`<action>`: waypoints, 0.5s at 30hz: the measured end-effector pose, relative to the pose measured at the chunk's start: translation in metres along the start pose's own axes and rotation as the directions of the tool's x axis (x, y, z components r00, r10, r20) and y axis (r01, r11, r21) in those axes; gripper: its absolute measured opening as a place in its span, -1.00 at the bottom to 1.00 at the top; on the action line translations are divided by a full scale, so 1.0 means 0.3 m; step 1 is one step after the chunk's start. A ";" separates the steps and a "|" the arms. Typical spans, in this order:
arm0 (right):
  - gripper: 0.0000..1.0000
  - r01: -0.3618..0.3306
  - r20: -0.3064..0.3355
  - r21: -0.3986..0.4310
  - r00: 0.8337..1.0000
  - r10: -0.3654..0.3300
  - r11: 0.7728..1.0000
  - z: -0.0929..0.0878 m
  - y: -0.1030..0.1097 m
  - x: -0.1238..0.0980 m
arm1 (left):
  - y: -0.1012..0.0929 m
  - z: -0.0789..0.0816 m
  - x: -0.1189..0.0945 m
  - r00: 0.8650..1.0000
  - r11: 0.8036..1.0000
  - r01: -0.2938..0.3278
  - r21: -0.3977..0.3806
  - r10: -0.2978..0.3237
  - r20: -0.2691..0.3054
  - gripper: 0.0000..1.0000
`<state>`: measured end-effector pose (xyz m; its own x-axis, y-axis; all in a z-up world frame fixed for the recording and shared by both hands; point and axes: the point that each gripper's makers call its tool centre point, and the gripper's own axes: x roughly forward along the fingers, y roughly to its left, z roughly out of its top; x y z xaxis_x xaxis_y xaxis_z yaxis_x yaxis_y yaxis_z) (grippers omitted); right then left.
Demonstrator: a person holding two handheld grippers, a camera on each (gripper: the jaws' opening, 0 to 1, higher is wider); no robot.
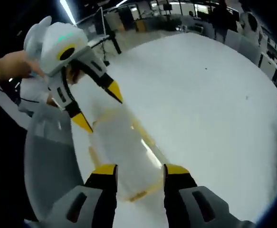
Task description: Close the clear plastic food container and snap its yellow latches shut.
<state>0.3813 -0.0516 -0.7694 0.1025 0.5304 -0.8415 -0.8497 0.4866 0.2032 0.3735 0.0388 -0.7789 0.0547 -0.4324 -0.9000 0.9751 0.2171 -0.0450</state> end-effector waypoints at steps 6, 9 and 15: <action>-0.28 -0.005 -0.016 -0.067 1.000 0.004 0.998 0.017 0.031 0.024 | -0.012 0.018 0.010 1.000 1.000 0.004 0.025 -0.004 0.004 -0.09; -0.29 -0.009 -0.018 -0.071 1.000 0.008 0.997 0.024 0.038 0.034 | -0.011 0.029 0.012 1.000 1.000 0.000 0.017 -0.001 0.014 -0.10; -0.31 -0.016 -0.018 -0.081 1.000 0.015 0.997 0.040 0.052 0.048 | -0.035 0.052 0.014 0.999 0.999 0.026 0.032 -0.027 0.027 -0.19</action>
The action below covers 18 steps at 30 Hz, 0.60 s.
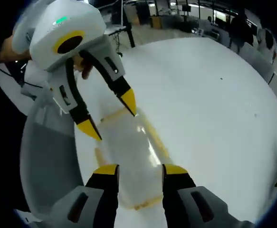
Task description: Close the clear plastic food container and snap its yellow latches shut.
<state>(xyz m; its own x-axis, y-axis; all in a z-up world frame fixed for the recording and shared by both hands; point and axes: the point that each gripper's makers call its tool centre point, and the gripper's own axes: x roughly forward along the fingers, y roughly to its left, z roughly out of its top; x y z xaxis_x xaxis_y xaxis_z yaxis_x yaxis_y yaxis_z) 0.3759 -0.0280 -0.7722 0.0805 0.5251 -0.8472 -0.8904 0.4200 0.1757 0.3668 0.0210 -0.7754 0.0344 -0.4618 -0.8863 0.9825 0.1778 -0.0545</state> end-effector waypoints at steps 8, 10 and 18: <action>-0.31 -0.014 -0.010 -0.029 1.000 0.013 0.999 0.019 0.019 0.023 | -0.012 0.022 0.025 1.000 1.000 0.001 -0.013 -0.001 -0.002 -0.19; -0.31 -0.016 -0.008 -0.028 1.000 0.016 0.999 0.023 0.015 0.024 | -0.024 0.031 0.033 1.000 1.000 0.001 0.000 -0.001 0.000 -0.20; -0.31 -0.024 -0.017 -0.031 1.000 0.023 0.999 0.025 0.010 0.032 | -0.030 0.030 0.057 0.999 0.999 -0.031 0.019 0.032 -0.032 -0.19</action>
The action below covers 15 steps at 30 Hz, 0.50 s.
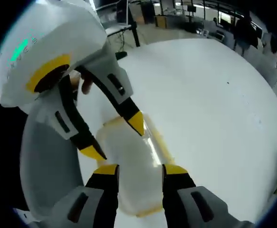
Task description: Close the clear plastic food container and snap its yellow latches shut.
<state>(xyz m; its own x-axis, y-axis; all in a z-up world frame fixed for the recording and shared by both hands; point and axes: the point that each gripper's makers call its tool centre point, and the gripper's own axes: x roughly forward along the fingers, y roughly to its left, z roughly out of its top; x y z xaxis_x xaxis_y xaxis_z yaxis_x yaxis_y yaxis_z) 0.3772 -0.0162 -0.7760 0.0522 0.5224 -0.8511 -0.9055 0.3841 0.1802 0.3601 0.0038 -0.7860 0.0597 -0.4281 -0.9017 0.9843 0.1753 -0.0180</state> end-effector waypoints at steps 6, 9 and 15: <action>-0.31 -0.002 -0.006 0.003 1.000 0.002 1.000 0.000 -0.003 0.007 | 0.005 -0.002 -0.002 1.000 1.000 -0.010 -0.001 0.010 -0.003 -0.19; -0.30 0.000 -0.011 -0.002 1.000 0.000 1.000 0.000 -0.003 0.015 | 0.003 -0.003 -0.001 1.000 1.000 -0.017 0.004 0.017 -0.004 -0.19; -0.29 0.006 0.016 0.008 1.000 -0.006 1.000 0.019 -0.027 0.020 | -0.011 -0.007 -0.001 1.000 1.000 -0.007 0.021 0.007 -0.020 -0.13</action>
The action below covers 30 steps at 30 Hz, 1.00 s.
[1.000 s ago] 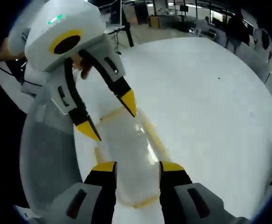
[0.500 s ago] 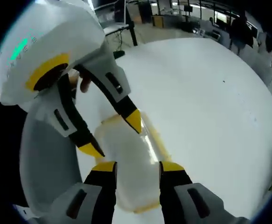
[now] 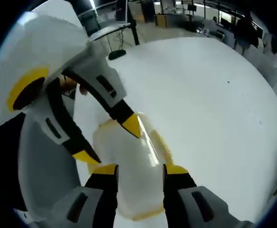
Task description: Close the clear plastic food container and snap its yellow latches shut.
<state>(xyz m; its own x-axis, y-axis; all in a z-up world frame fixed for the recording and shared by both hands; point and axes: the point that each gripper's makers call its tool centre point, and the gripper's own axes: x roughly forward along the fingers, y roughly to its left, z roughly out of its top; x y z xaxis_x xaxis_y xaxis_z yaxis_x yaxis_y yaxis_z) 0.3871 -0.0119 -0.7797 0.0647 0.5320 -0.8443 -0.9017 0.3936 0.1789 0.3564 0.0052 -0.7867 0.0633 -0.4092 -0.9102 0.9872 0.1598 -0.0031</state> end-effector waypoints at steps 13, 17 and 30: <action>-0.07 -0.030 -0.010 0.055 0.999 0.031 0.998 -0.027 -0.018 0.054 | -0.018 -0.001 0.000 0.999 0.998 0.028 0.056 -0.026 -0.027 -0.12; -0.10 -0.044 -0.016 0.032 0.999 0.044 0.999 -0.027 -0.024 0.056 | -0.019 0.000 -0.002 0.999 0.998 0.034 0.056 -0.032 -0.035 -0.10; -0.14 -0.056 -0.027 0.008 0.998 0.056 0.998 -0.026 -0.019 0.054 | -0.062 -0.010 0.015 0.997 0.990 -0.037 0.135 0.046 -0.069 0.08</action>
<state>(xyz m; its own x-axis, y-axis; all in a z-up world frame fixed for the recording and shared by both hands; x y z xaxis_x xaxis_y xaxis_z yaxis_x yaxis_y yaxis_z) 0.3901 -0.0114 -0.7984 0.0025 0.5323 -0.8465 -0.9006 0.3691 0.2295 0.3379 0.0031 -0.7918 0.0985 -0.3385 -0.9358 0.9949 0.0521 0.0859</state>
